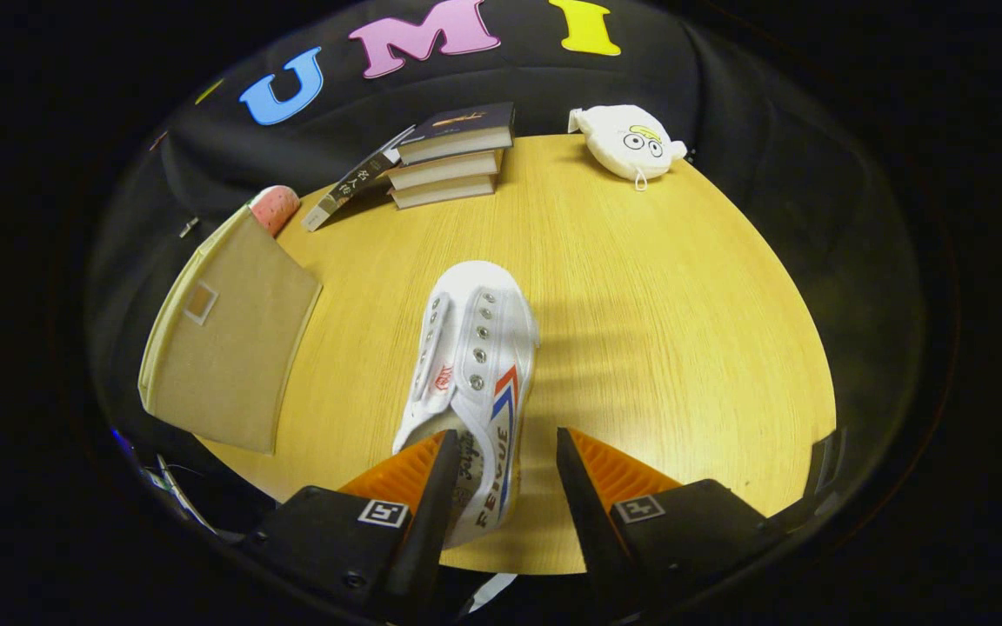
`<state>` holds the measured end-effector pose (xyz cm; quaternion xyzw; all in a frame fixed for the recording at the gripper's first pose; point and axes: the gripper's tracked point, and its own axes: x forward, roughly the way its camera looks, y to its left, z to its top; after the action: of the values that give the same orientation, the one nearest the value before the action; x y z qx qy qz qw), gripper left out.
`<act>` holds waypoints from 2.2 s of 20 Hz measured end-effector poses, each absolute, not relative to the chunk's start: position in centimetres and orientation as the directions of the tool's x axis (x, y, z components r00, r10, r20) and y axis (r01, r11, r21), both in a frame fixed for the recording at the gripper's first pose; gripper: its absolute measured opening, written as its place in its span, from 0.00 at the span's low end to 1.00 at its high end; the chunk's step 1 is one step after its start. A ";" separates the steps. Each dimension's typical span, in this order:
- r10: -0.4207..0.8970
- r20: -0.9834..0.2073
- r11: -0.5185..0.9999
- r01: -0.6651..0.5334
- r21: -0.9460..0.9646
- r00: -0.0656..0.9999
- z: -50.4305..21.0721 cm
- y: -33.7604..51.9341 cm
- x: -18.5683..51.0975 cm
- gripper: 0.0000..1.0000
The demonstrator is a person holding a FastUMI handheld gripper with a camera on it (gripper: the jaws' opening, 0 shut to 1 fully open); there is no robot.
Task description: Open the storage box then place both shoes into the box .Put the left shoe in first, then the right shoe, with the right side of both shoes facing outward in a uniform manner.
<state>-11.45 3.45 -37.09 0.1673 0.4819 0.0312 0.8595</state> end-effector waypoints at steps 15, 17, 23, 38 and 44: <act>0.049 -0.818 0.951 0.224 0.214 0.572 -38.8 1.6 -7.0 0.11; 0.085 -0.821 0.935 0.240 0.261 0.564 -39.1 1.5 -5.6 0.05; 0.130 -0.801 0.874 0.314 0.371 0.585 -35.8 0.7 -5.5 0.06; 0.300 -0.692 0.743 0.294 0.601 0.657 -18.0 11.5 -4.2 0.05; 0.327 -0.720 0.740 0.308 0.598 0.612 -14.6 20.2 -2.2 0.05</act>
<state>-2.18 20.20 -14.62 0.3606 0.4404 0.0057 0.8222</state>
